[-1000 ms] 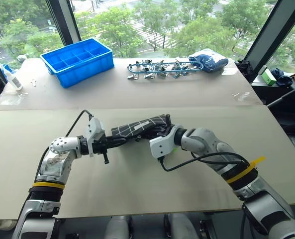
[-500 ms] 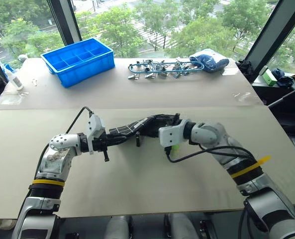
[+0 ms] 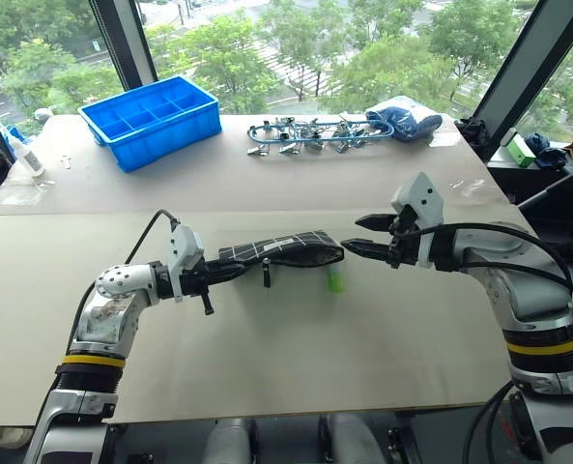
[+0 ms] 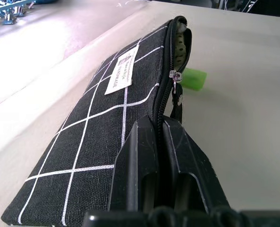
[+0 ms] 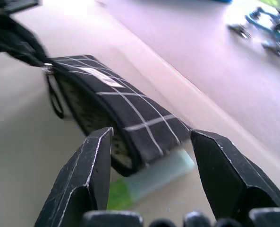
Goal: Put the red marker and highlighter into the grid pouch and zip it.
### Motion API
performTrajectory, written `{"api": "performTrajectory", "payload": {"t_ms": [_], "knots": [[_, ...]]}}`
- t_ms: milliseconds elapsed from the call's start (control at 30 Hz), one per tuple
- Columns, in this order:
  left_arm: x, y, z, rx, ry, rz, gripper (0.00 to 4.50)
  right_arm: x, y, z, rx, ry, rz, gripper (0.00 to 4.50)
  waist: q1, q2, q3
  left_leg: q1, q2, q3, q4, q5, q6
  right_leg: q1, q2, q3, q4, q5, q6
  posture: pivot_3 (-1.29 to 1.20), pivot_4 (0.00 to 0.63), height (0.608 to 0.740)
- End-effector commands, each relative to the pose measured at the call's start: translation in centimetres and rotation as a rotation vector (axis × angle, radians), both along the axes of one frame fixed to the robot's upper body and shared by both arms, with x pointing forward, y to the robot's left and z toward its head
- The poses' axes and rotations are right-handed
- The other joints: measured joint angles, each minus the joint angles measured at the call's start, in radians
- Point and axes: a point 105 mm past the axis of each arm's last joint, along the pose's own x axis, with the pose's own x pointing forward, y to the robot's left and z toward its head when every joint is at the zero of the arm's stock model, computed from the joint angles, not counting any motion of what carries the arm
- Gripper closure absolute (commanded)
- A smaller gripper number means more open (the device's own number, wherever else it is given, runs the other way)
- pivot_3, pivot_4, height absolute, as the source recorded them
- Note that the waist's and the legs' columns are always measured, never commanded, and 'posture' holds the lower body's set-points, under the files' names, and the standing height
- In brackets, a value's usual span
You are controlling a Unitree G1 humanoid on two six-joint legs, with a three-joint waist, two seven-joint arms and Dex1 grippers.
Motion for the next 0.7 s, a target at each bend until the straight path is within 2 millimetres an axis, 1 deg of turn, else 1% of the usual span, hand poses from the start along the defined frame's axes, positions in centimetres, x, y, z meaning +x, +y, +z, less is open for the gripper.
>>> {"api": "performTrajectory", "payload": {"t_ms": [33, 167, 267, 367, 433, 567, 700], "knots": [[-0.2, 0.2, 1.1, -0.022, -0.042, 0.017, 4.50, -0.7, 0.1, -1.4, -0.057, 0.054, -0.101, 1.58, 0.001, 0.000, 0.000, 0.000, 0.000, 0.000, 0.000, 0.000, 0.000, 0.000, 0.000, 0.000, 0.000, 0.000, 0.000, 0.00, 0.150, 0.740], [0.3, 0.7, 1.2, -0.010, -0.053, 0.059, 4.50, -1.3, 1.4, -2.4, -0.090, 0.115, -0.133, 1.58, -0.001, 0.000, 0.000, 0.000, 0.000, 0.000, 0.000, 0.000, 0.000, 0.000, 0.000, 0.001, 0.000, 0.000, 0.000, 0.00, 0.150, 0.740], [0.8, 1.1, 1.6, -0.014, -0.068, 0.093, 4.50, -0.9, 2.5, -2.1, -0.072, 0.121, -0.171, 1.58, -0.003, 0.000, 0.000, 0.000, 0.000, -0.001, 0.000, 0.000, 0.000, 0.000, 0.000, 0.000, 0.001, 0.000, 0.000, 0.00, 0.150, 0.740], [1.0, 1.1, 2.0, -0.021, -0.079, 0.103, 4.50, -0.6, 3.4, -1.9, -0.068, 0.128, -0.194, 1.58, -0.004, 0.000, 0.000, 0.000, 0.000, -0.001, 0.000, 0.000, 0.000, 0.000, 0.000, 0.000, 0.000, 0.000, 0.000, 0.00, 0.150, 0.740], [0.9, 1.0, 2.0, -0.023, -0.080, 0.101, 4.50, -0.3, 3.5, -2.3, -0.089, 0.138, -0.229, 1.58, -0.003, 0.000, 0.000, 0.000, 0.000, -0.001, 0.000, 0.000, 0.000, 0.000, 0.000, 0.000, 0.000, 0.000, 0.000, 0.00, 0.150, 0.740], [0.8, 0.9, 1.8, -0.027, -0.079, 0.102, 4.50, 0.6, 3.0, -3.7, -0.131, 0.171, -0.320, 1.58, -0.002, 0.000, 0.000, -0.001, -0.001, 0.000, 0.000, 0.000, 0.000, 0.000, 0.000, 0.000, 0.000, 0.000, 0.000, 0.00, 0.150, 0.740], [0.7, 0.7, 1.6, -0.034, -0.077, 0.104, 4.50, 1.2, 3.3, -4.7, -0.139, 0.193, -0.367, 1.58, -0.006, 0.000, 0.000, -0.001, -0.001, 0.000, 0.000, 0.000, 0.000, -0.001, 0.000, 0.000, 0.000, 0.000, 0.000, 0.00, 0.150, 0.740]]}}
